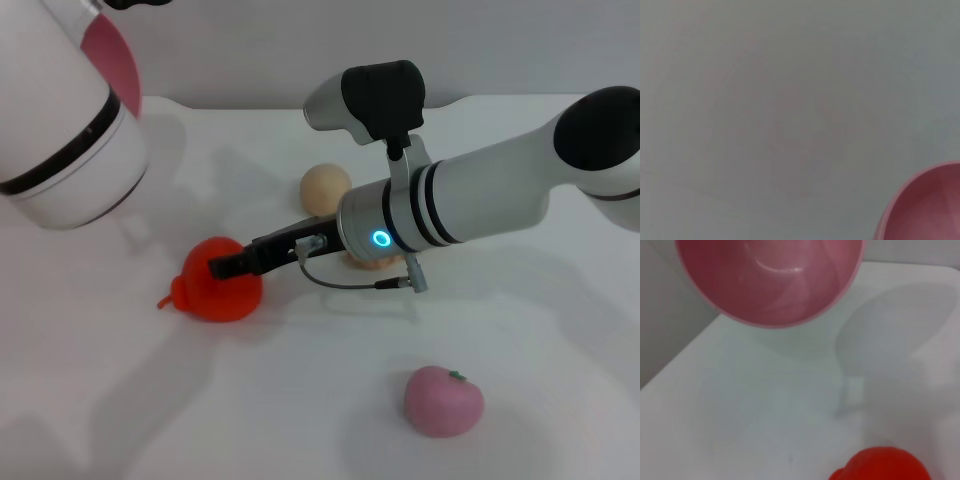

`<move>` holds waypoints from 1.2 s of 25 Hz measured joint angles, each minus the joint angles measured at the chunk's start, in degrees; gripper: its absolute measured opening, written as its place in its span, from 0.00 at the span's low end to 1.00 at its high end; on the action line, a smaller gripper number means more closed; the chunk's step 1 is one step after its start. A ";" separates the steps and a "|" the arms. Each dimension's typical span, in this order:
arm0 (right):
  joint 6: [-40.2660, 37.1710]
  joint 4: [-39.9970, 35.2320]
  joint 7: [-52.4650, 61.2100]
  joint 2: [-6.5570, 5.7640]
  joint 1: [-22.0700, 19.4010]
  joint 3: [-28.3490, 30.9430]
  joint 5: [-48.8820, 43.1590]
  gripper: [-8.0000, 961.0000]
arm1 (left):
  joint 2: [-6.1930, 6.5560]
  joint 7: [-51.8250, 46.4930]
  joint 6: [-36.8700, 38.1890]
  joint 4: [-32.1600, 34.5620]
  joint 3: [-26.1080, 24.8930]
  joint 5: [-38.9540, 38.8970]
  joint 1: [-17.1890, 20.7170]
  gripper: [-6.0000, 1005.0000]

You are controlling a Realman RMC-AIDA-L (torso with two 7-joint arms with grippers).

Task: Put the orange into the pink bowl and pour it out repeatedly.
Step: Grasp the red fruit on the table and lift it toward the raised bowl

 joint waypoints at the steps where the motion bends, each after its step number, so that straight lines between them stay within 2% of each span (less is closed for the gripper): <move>1: -0.19 0.30 0.02 0.00 0.11 -0.20 0.09 0.78 | -0.02 0.02 0.00 0.00 0.00 0.00 -0.02 0.05; 12: -0.43 3.60 0.36 -0.01 1.13 -0.97 0.34 0.77 | -0.05 0.02 -0.37 0.02 0.00 -0.61 -0.36 0.05; 16: -0.13 2.04 -1.44 -0.02 0.32 -1.42 0.34 0.77 | -0.05 0.02 -0.54 0.02 0.05 -0.61 -0.38 0.05; 27: -0.43 -0.23 -4.42 -0.22 -1.75 -0.90 0.34 0.26 | -0.05 0.03 -0.63 0.02 0.24 -0.61 -0.37 0.05; 30: -0.47 -0.60 -4.99 -0.32 -1.71 0.19 0.34 0.20 | -0.03 0.13 -0.63 0.03 0.26 -0.61 -0.38 0.05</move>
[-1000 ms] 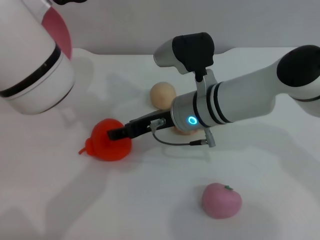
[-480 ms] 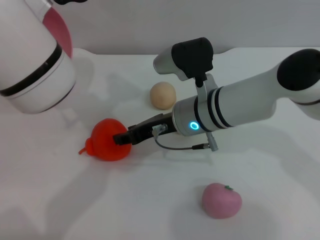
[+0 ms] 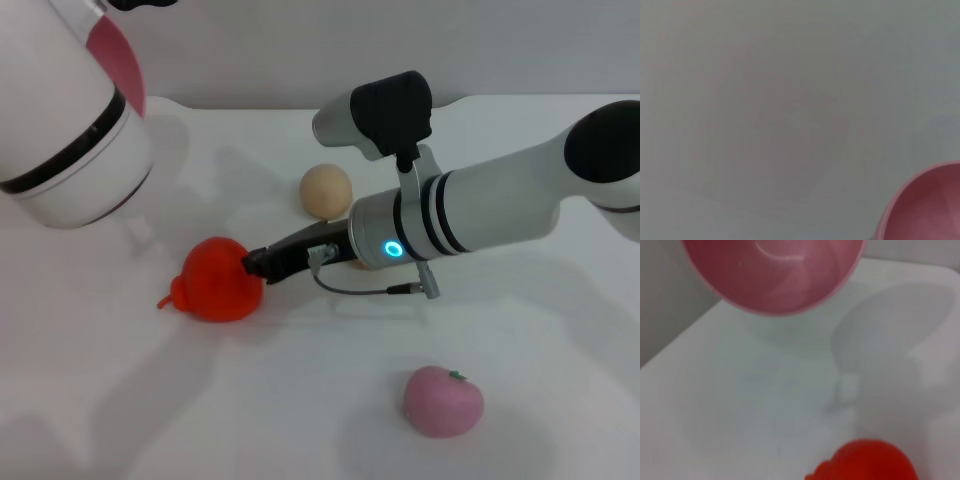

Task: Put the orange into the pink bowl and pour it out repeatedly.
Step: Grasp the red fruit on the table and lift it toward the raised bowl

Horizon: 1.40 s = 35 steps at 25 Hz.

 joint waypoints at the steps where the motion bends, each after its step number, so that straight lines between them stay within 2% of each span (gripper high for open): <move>1: 0.00 0.00 0.00 0.00 0.00 0.00 0.00 0.18 | 0.02 0.05 0.01 0.02 0.00 0.01 -0.04 0.05; 8: 1.45 -3.45 -1.37 -0.16 -3.03 3.64 0.00 0.03 | 0.14 0.65 0.28 -0.01 -0.45 0.05 0.13 0.05; 13: 3.25 -3.87 -1.87 -0.28 -4.31 7.35 0.00 0.01 | 0.16 0.71 0.45 -0.20 -0.53 0.06 0.19 0.05; 20: 0.99 -4.91 -6.23 0.26 -7.56 7.86 1.53 0.11 | 0.01 1.15 0.45 -2.53 -0.66 -0.17 -1.31 0.05; 26: -2.00 -3.05 -11.97 -0.04 -10.04 7.86 12.15 0.22 | -0.02 1.61 0.45 -3.05 -0.83 -0.84 -1.72 0.05; 32: 1.21 -1.69 -15.29 -0.28 -8.50 6.20 13.10 0.34 | -0.02 1.32 0.53 -4.68 -1.21 -1.10 -2.11 0.05; 35: 1.23 -0.77 -15.28 -0.31 -7.79 5.75 13.08 0.46 | -0.01 0.80 0.53 -5.39 -1.72 -1.32 -2.22 0.05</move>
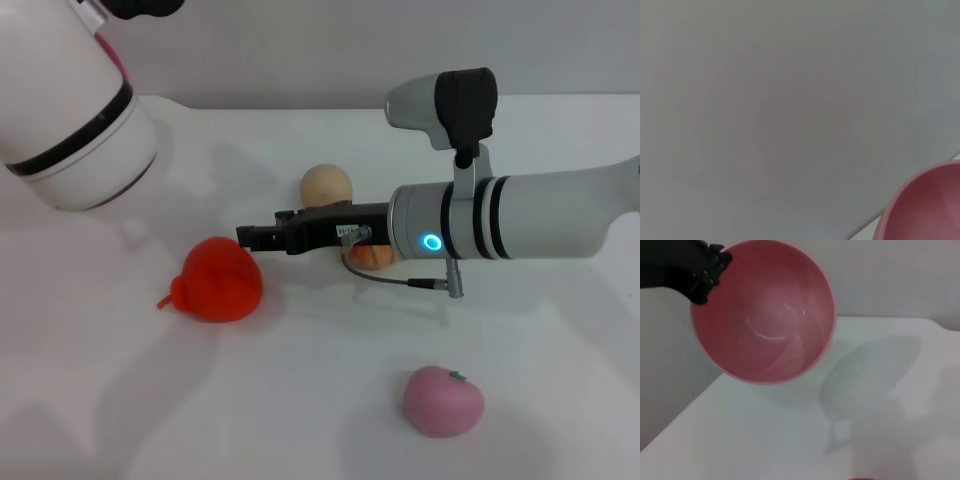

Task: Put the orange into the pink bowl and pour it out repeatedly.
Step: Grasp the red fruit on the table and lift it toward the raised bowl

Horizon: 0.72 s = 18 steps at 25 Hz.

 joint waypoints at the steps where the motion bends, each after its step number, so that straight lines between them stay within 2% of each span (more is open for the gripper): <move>1: 0.02 0.08 0.00 0.02 0.20 -0.02 0.00 0.50 | -0.03 -0.39 -0.12 -0.05 -0.07 -0.06 0.00 0.05; 8: -0.17 3.47 3.33 0.32 5.10 -2.83 -0.08 0.74 | -0.12 -1.85 -0.36 0.39 0.49 -0.20 0.24 0.05; 14: -0.10 9.60 11.04 0.45 12.86 -8.90 -0.15 0.74 | -0.05 -1.97 -0.43 0.54 0.10 -0.28 0.14 0.05; 18: -0.62 12.70 15.20 0.48 15.68 -9.88 -0.81 0.74 | -0.02 -1.75 -0.33 0.62 0.12 -0.29 0.03 0.05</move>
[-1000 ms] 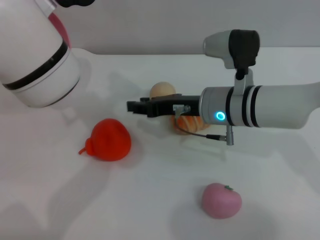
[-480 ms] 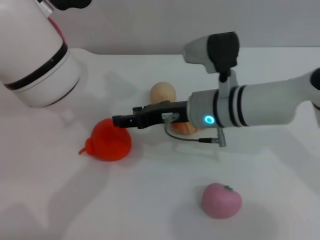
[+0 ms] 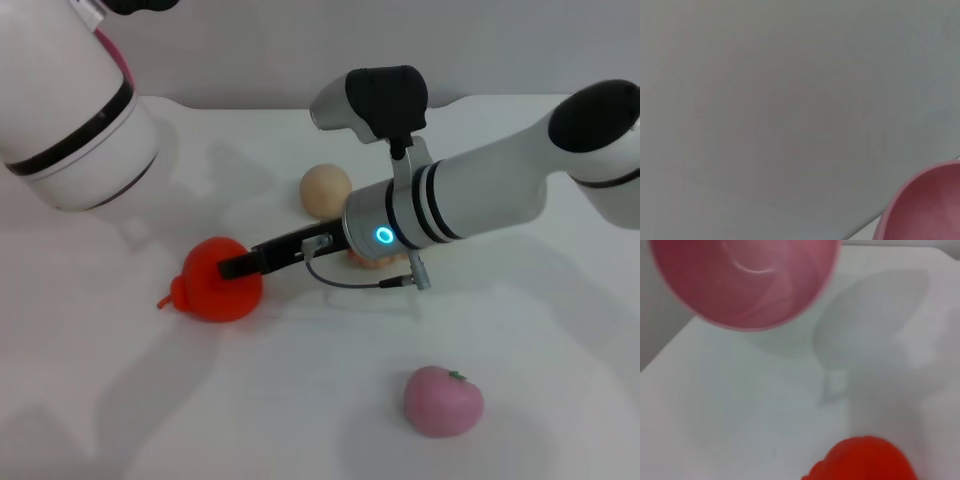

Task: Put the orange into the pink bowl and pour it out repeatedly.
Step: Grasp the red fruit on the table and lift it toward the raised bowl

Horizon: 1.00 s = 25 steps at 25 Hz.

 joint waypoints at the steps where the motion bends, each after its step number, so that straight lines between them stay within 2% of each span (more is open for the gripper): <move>1: 0.00 0.00 0.00 0.00 0.00 0.00 0.00 0.74 | 0.00 0.00 0.00 0.00 0.00 0.00 0.00 0.05; 12: -1.72 3.36 6.20 -0.48 3.78 0.72 -0.78 0.73 | 0.21 2.46 1.13 -0.45 -0.68 -0.02 0.08 0.05; 19: -1.09 2.90 6.52 -0.19 3.78 0.68 -0.67 0.72 | 0.12 3.19 1.18 -1.23 -0.30 -0.59 -0.10 0.05; 25: -0.09 1.05 6.55 0.12 2.19 0.09 -0.38 0.72 | 0.00 3.40 1.15 -1.18 -0.01 -0.70 -0.08 0.05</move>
